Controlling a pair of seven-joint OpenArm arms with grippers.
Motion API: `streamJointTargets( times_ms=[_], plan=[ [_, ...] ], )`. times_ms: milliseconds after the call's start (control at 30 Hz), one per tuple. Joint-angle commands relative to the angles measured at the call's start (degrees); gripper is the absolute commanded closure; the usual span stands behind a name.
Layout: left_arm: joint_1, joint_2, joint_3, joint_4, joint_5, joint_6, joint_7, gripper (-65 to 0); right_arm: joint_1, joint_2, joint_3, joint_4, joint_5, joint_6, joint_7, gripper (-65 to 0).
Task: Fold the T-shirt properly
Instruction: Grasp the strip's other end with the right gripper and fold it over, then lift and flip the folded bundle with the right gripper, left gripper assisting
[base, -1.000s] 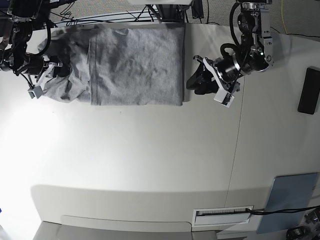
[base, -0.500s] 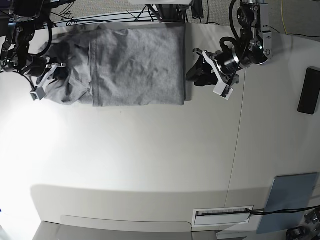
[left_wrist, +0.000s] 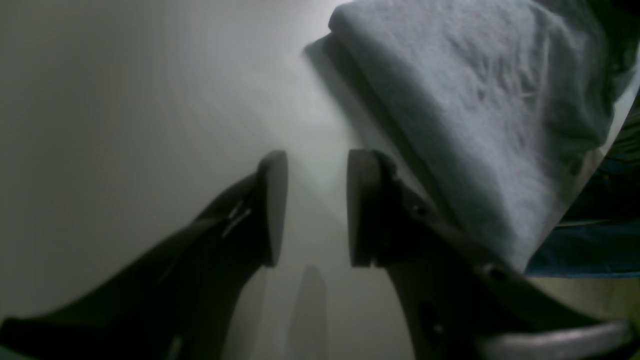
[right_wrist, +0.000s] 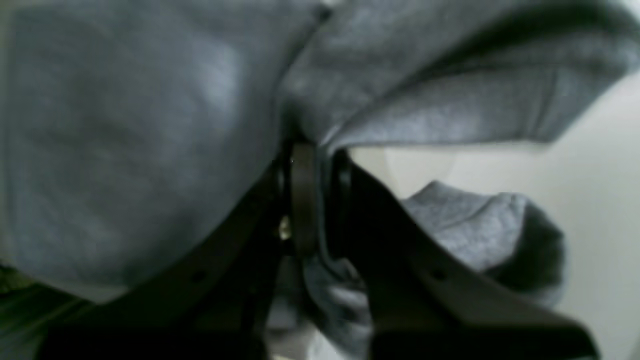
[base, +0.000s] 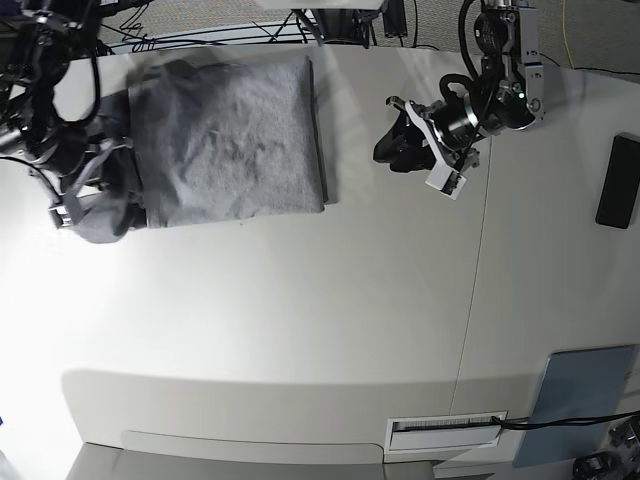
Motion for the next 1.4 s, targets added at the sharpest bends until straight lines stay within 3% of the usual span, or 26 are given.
streamJointTargets(
  times_ms=[0,133,300,567,767,1000,1167,1233,1367],
  plan=[
    [-0.31,-0.31,-0.09,1.07,-0.22,-0.24,-1.20,-21.3,0.22,-0.26,-0.55,2.38,1.20,0.07,1.55,0.0],
    [0.09,-0.31,-0.09,1.07,1.81,-0.22,-1.27,-21.3,-0.87,-5.16,-5.99,7.06,0.52,0.04,2.95,0.0],
    [0.87,-0.28,-0.09,1.07,2.10,-0.22,-1.31,-21.3,-1.38,-9.81,-15.32,8.20,-5.90,-2.34,4.20,0.0],
    [1.60,-0.31,-0.09,1.07,2.34,-0.22,-1.31,-21.3,-1.36,-13.62,-31.04,8.20,-14.40,-6.40,7.58,0.0],
    [1.60,-0.31,-0.09,1.07,2.34,-0.22,-1.31,-21.3,-1.36,-14.38,-39.32,8.17,-24.02,-11.04,10.36,0.0],
    [1.60,-0.31,-0.09,1.07,2.34,-0.22,-1.29,-21.3,-1.36,-14.40,-45.75,8.17,-24.09,-11.08,12.39,-0.1],
    [1.60,-0.31,-0.09,1.07,2.34,-0.22,-1.29,-21.3,-1.36,-14.40,-47.43,8.17,-23.76,-10.97,14.53,-17.9],
    [1.60,-0.31,-0.09,1.07,2.34,-0.22,-1.29,-21.3,-1.36,-14.38,-47.41,8.17,-22.25,-10.49,14.38,-19.0],
    [1.57,-0.31,-0.09,1.07,2.34,-0.22,-1.31,-21.3,-1.27,-14.38,-47.36,8.20,-14.58,-5.20,14.27,-18.9]
  ],
)
